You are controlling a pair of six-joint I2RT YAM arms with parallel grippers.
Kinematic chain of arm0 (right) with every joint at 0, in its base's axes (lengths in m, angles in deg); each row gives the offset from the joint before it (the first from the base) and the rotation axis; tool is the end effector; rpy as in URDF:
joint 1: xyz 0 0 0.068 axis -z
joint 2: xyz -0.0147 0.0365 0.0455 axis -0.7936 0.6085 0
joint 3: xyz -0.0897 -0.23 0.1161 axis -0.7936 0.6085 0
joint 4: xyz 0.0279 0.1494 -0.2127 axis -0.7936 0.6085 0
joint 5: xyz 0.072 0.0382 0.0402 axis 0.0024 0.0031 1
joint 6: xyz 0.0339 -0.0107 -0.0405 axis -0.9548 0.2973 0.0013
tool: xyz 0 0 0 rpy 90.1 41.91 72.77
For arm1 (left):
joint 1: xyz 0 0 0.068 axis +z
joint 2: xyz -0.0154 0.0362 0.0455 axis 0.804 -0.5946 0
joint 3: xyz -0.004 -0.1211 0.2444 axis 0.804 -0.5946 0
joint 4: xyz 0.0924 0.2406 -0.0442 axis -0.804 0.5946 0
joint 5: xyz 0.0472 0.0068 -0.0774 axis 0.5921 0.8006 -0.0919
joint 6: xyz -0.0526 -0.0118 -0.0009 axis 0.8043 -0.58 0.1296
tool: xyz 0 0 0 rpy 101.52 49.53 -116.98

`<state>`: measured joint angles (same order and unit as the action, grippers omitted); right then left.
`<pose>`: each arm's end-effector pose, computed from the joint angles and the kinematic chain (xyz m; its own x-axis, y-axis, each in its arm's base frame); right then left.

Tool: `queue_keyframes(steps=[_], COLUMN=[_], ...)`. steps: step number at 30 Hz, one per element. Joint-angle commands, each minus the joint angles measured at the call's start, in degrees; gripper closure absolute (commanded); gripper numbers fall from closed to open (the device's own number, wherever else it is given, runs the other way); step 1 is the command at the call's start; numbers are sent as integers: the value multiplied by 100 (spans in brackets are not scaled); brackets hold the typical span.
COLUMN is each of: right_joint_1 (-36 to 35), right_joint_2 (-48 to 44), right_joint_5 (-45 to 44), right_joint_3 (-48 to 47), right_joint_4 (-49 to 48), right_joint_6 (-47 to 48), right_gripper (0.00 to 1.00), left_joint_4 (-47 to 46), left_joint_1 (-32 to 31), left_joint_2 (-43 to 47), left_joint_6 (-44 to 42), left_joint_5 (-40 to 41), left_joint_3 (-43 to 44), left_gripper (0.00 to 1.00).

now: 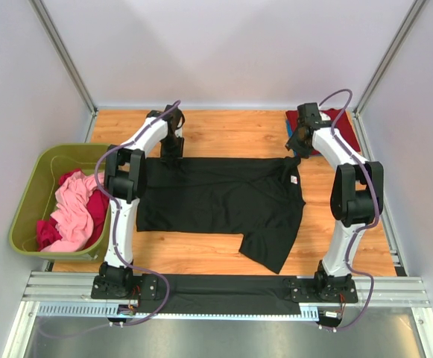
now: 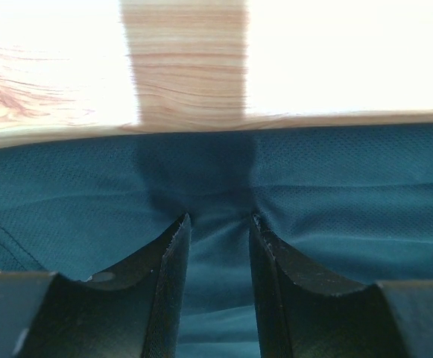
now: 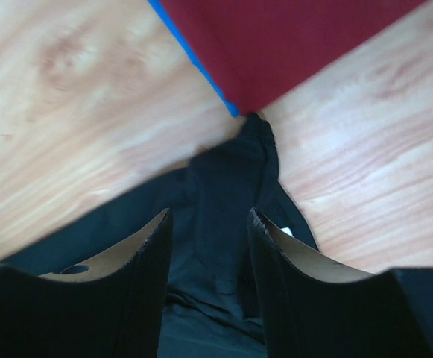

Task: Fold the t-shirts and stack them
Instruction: Fold the tshirt

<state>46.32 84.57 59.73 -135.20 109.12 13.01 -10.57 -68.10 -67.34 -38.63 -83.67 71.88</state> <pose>0.4184 0.0392 0.2372 -0.7026 0.4958 -0.5104 0.4778 0.8603 0.1779 0.4613 -0.1208 0.1674 -0.9866 -0.0418 -0.1578 -0.0313 0.9972 -0.0682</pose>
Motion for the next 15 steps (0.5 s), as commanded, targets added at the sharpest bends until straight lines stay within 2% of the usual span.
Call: queue_keyframes(steps=[1,11,15], right_joint_1=[13,13,39], right_joint_2=[95,490,420], right_joint_5=[-143,-300,-616], right_joint_3=[100,311,443], right_joint_4=[138,-196,-301], right_joint_6=[-364,-672,-664], right_gripper=[53,60,100], left_joint_4=[101,101,163], left_joint_1=[-9,-9,-9], left_joint_2=[-118,-198,-259], left_joint_6=[43,95,175], left_joint_5=[1,44,106], left_joint_3=[141,194,273], left_gripper=[55,55,55])
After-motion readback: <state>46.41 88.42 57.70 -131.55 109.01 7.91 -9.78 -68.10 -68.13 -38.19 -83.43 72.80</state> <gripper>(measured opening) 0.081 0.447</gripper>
